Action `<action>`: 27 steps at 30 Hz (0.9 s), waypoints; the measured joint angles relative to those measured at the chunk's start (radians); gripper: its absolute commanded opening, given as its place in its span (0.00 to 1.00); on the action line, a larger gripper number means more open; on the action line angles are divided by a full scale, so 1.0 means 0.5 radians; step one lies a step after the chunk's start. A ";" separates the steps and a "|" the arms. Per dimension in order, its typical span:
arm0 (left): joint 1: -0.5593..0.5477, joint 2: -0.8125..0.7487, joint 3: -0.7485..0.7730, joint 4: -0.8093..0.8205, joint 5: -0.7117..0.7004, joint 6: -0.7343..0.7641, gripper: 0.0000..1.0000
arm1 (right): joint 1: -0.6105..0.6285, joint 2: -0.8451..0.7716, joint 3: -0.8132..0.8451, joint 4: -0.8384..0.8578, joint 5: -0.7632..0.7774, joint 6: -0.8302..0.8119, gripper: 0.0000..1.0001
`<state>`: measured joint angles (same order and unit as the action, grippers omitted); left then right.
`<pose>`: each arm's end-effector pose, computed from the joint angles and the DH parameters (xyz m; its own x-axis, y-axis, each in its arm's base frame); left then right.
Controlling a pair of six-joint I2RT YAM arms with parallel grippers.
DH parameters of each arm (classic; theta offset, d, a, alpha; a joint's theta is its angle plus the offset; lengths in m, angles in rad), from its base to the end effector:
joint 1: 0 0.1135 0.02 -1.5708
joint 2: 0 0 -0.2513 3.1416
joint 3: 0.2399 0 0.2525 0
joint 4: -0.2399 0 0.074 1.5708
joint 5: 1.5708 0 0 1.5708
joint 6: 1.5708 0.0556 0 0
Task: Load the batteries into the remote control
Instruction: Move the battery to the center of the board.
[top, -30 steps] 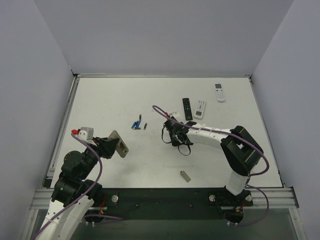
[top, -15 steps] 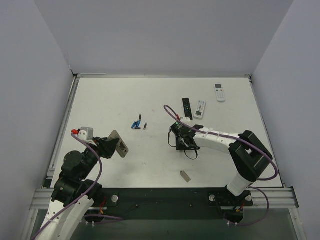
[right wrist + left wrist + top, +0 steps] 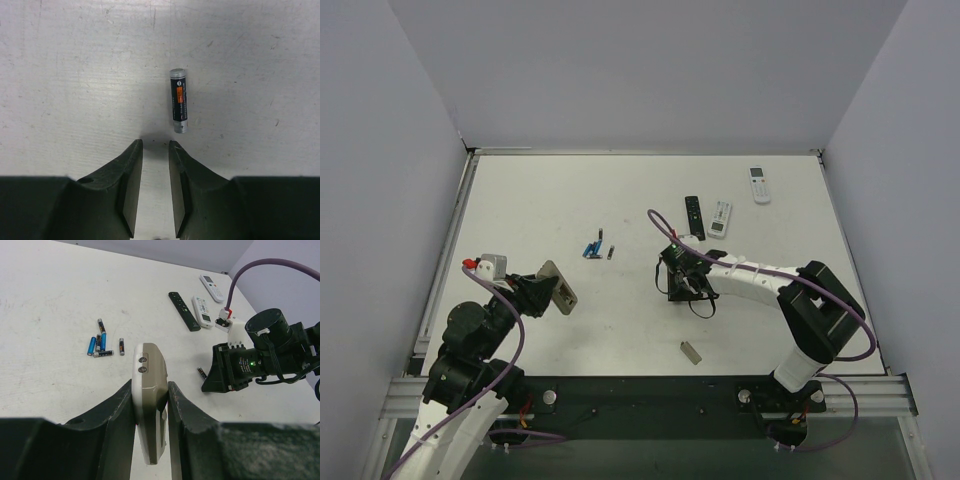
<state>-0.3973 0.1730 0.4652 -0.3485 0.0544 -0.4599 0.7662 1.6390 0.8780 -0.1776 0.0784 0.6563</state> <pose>0.1089 -0.0490 0.2776 -0.2402 -0.3798 -0.8933 0.3680 0.8159 -0.4459 0.2427 0.2275 0.1341 -0.8620 0.0147 -0.5067 -0.1665 0.9359 0.3105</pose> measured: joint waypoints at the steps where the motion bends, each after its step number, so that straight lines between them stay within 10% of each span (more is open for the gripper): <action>1: 0.000 0.000 0.000 0.000 -0.001 0.000 0.00 | 0.000 0.000 0.002 -0.009 0.002 -0.005 0.28; 27: 0.000 -0.035 -0.001 -0.001 -0.001 0.000 0.00 | -0.117 0.359 0.474 -0.269 0.082 -0.351 0.27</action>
<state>-0.3973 0.1555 0.4648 -0.3489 0.0540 -0.4599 0.7074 1.8187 1.1149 -0.3122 0.1192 0.4808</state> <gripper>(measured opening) 0.365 0.302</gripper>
